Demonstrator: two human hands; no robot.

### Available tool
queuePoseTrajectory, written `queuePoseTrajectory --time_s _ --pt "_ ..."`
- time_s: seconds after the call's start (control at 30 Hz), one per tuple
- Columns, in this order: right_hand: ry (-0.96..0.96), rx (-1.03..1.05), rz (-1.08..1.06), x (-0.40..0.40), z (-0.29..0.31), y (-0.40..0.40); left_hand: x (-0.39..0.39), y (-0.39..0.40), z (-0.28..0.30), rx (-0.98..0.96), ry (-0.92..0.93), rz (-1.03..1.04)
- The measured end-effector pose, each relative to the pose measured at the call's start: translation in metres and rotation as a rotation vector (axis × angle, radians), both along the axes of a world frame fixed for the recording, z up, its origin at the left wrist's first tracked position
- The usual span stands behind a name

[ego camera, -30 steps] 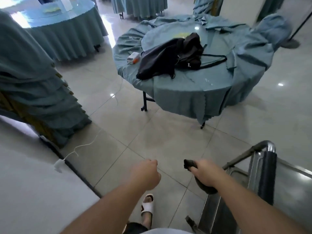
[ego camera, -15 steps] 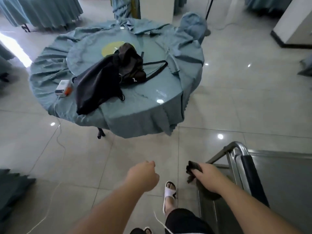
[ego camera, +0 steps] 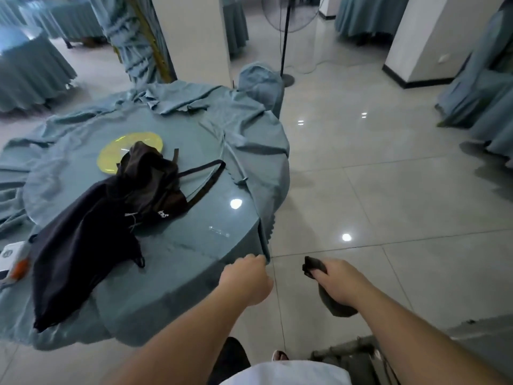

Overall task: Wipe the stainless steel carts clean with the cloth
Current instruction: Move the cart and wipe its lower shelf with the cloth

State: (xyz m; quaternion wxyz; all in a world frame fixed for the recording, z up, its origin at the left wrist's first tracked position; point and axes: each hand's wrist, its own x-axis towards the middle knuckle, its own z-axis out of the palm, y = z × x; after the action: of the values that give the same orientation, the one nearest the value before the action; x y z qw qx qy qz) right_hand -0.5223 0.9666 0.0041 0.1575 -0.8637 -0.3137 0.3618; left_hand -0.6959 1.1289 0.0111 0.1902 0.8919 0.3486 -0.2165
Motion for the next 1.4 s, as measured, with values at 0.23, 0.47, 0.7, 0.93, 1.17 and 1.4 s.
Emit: queuePoseTrajectory --time_s 0.23,0.47,0.7,0.93,1.17,1.4 --pt "0.094 0.064 -0.275 0.101 -0.021 0.022 0.147 0.071 -0.007 0.006 0.079 -0.241" --pt "0.013 0.003 -0.556 0.205 -0.025 0.029 0.309 0.123 -0.023 0.022 0.086 -0.545" --pt "0.046 -0.023 -0.803 0.227 -0.023 -0.009 0.435 0.091 -0.026 0.047 0.129 -0.891" --pt "0.128 -0.152 -1.131 0.238 -0.047 -0.096 0.54 -0.003 -0.027 0.064 0.104 -1.205" --pt "0.147 -0.117 -1.215 0.331 -0.06 -0.171 0.651 -0.108 -0.022 0.102 0.072 -1.356" --pt "0.108 -0.045 -1.326 0.41 -0.04 -0.252 0.739 -0.206 -0.009 0.129 0.066 -1.435"
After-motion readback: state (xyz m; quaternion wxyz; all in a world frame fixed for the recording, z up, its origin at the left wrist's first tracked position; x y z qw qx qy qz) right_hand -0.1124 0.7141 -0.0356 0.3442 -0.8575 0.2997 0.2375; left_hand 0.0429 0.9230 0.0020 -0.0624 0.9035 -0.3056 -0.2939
